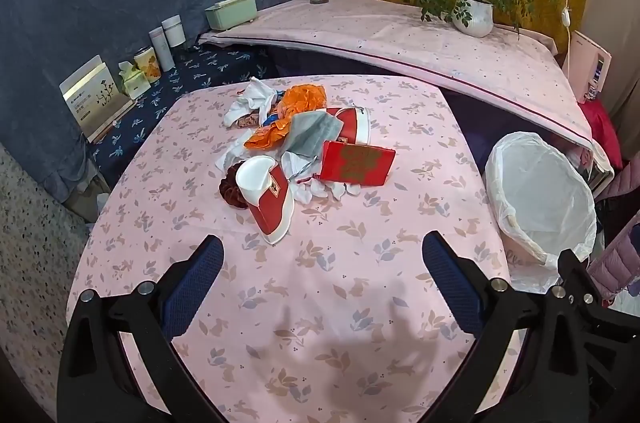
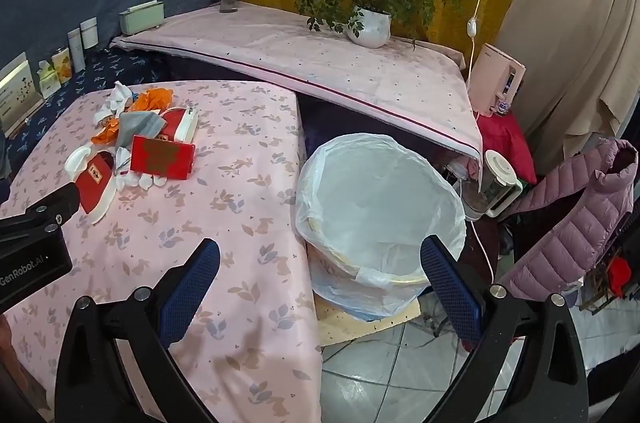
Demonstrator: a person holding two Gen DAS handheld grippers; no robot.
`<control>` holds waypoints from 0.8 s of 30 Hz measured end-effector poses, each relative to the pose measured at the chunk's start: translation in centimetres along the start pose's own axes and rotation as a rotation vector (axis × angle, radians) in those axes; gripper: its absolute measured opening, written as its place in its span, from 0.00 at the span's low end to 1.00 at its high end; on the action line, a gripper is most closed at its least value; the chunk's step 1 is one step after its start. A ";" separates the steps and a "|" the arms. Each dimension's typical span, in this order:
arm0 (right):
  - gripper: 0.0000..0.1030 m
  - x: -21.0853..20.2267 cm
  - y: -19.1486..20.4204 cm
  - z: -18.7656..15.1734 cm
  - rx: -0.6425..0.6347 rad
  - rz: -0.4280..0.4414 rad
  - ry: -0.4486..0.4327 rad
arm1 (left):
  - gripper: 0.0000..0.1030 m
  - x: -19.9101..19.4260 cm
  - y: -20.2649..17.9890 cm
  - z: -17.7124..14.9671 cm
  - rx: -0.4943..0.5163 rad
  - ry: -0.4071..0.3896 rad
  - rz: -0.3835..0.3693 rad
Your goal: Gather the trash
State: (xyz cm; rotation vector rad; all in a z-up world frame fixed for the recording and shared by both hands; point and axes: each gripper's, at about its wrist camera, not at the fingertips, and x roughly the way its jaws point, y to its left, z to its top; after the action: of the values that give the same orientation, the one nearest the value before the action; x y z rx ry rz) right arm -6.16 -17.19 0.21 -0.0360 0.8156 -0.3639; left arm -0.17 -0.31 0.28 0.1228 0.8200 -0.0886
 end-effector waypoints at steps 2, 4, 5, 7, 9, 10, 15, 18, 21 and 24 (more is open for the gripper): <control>0.93 0.0 0.0 0.0 0.001 0.000 0.000 | 0.92 0.0 -0.1 0.0 0.001 -0.003 0.000; 0.93 -0.1 0.0 0.1 0.003 -0.002 0.001 | 0.92 -0.3 0.1 0.2 0.003 -0.002 -0.001; 0.93 -0.1 0.0 0.1 0.002 -0.002 0.001 | 0.92 -0.3 0.1 0.2 0.002 -0.002 -0.002; 0.93 -0.2 0.0 0.1 0.001 -0.002 0.000 | 0.92 -0.3 0.0 0.2 0.002 -0.003 -0.003; 0.93 -0.1 0.0 0.1 0.001 -0.002 0.000 | 0.92 -0.4 0.0 0.3 0.000 -0.007 -0.002; 0.93 -0.1 -0.1 0.1 0.001 -0.002 0.000 | 0.92 -0.5 0.0 0.3 -0.001 -0.009 -0.003; 0.93 -0.2 -0.1 0.2 0.002 -0.003 -0.001 | 0.92 -0.8 -0.2 0.6 -0.003 -0.011 -0.006; 0.93 -0.2 -0.2 0.3 0.002 -0.003 -0.001 | 0.92 -0.3 0.0 0.3 0.000 -0.008 -0.002; 0.93 -0.2 -0.1 0.2 0.001 -0.003 -0.001 | 0.92 -0.4 0.2 0.3 -0.004 -0.013 -0.006; 0.93 -0.2 -0.2 0.2 0.001 -0.003 -0.002 | 0.92 -0.4 0.0 0.4 -0.001 -0.016 -0.006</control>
State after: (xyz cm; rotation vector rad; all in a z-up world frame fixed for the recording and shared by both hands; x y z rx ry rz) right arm -6.15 -17.31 0.54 -0.0367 0.8139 -0.3668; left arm -0.17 -0.38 0.89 0.1186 0.8048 -0.0942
